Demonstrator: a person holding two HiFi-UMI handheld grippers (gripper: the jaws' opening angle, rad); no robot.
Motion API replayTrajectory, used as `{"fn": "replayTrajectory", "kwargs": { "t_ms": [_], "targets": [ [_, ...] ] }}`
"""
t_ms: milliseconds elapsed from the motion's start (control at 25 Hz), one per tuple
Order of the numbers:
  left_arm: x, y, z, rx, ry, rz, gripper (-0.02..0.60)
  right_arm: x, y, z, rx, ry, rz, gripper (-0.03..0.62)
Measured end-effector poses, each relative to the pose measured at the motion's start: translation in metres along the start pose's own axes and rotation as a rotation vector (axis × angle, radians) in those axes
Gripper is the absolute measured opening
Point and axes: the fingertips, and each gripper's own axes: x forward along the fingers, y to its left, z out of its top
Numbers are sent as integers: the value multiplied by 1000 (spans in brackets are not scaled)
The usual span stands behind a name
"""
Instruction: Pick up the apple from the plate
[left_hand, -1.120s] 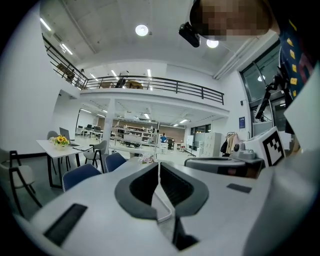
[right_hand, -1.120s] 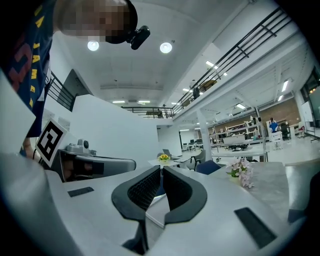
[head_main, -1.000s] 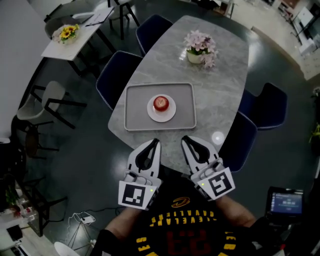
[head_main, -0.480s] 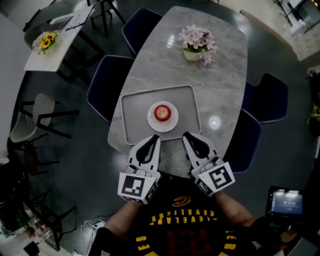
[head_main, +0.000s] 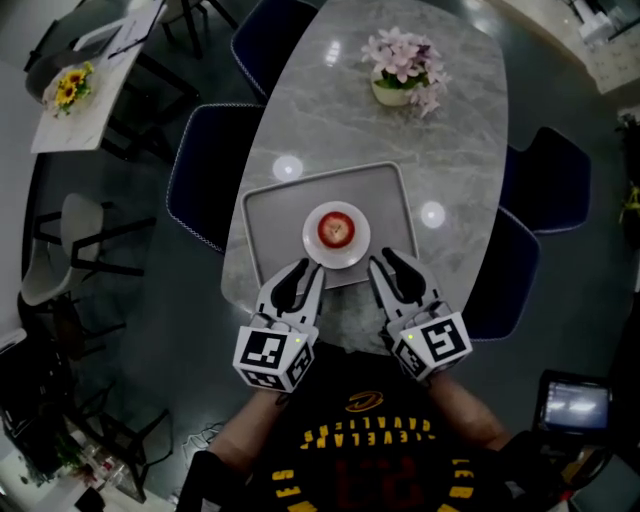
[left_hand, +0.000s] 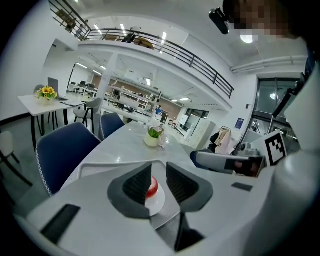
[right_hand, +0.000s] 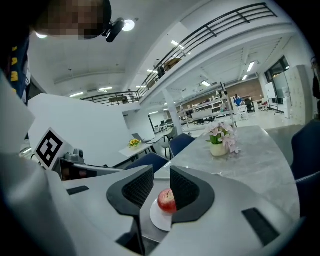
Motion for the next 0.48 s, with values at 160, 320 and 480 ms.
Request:
{"fn": "replayTrajectory", "kwargs": {
  "t_ms": [160,320,480],
  "targets": [
    [21,20,-16,-52,71,-12,81,15,-22,-22,58,44,-43,109],
    [46,43,-37,-90,136,7,81,30,-45,-55,119,127,-50,109],
    [67,65,-57,-87,201,31,81,45,-62,-84,161,212,-81,108]
  ]
}}
